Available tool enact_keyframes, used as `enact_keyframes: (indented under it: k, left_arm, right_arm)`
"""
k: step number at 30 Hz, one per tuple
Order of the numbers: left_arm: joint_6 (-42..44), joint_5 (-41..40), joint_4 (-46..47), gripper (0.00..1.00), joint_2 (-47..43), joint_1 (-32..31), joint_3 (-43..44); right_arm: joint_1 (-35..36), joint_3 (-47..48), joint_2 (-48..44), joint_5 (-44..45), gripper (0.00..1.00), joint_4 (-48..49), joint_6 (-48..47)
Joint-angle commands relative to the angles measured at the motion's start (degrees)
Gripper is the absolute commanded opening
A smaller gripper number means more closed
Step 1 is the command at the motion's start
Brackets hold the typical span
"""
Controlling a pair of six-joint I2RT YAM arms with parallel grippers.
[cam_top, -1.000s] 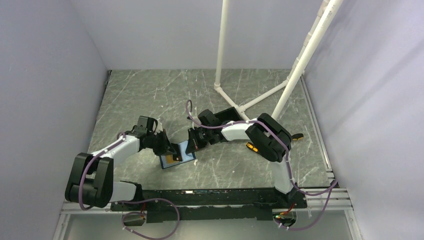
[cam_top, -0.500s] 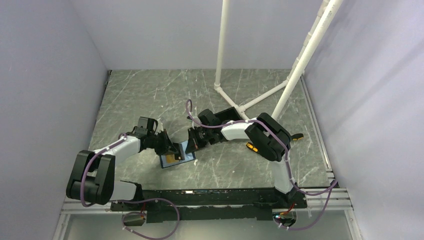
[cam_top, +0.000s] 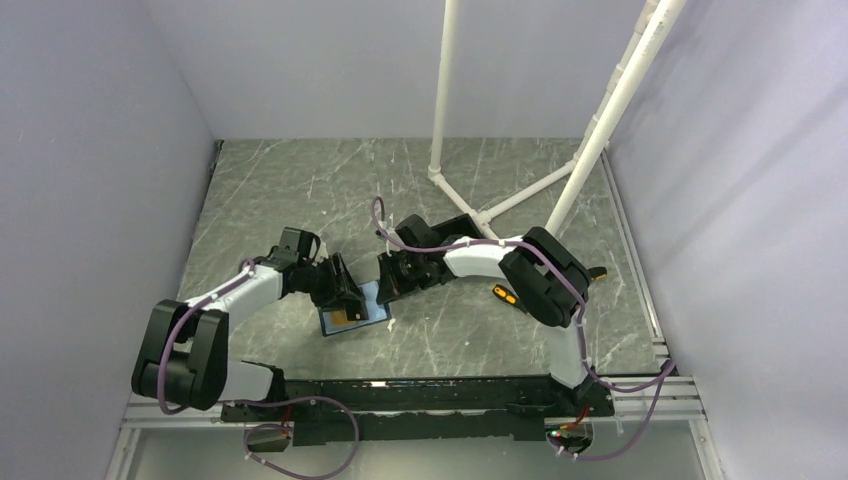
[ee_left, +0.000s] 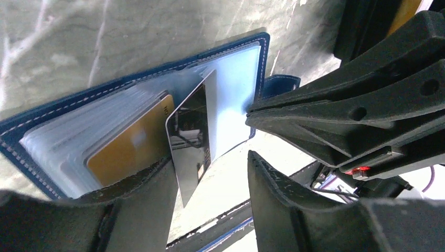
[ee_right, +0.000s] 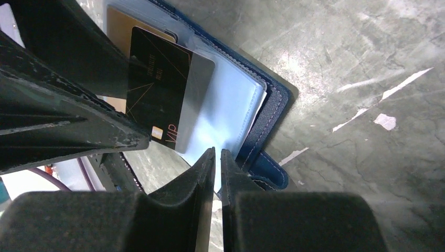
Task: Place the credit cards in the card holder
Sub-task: Insert the credit card into the card holder.
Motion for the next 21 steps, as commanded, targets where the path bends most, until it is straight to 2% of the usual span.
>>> enact_keyframes:
  k: [1, 8, 14, 17, 21]
  left_arm:
    - [-0.02, -9.17, -8.33, 0.56, -2.36, -0.39, 0.65]
    - [-0.83, -8.01, -6.30, 0.51, -0.88, -1.58, 1.11]
    - [-6.02, -8.88, -0.42, 0.48, 1.54, -8.77, 2.48]
    - [-6.20, -11.52, -3.93, 0.54, 1.30, -9.39, 3.06]
    - [-2.74, -19.12, -12.91, 0.60, -1.19, -9.39, 5.24]
  right_arm:
    - [-0.56, -0.30, -1.45, 5.41, 0.12, -4.10, -2.70]
    - [-0.52, -0.77, -0.43, 4.63, 0.11, -2.68, -2.32]
    - [-0.55, -1.71, 0.16, 2.79, 0.10, -0.78, -1.13]
    - [-0.65, -2.09, -0.25, 3.60, 0.10, -0.93, -1.37]
    - [-0.89, -2.39, -0.52, 3.95, 0.10, -1.19, -1.94]
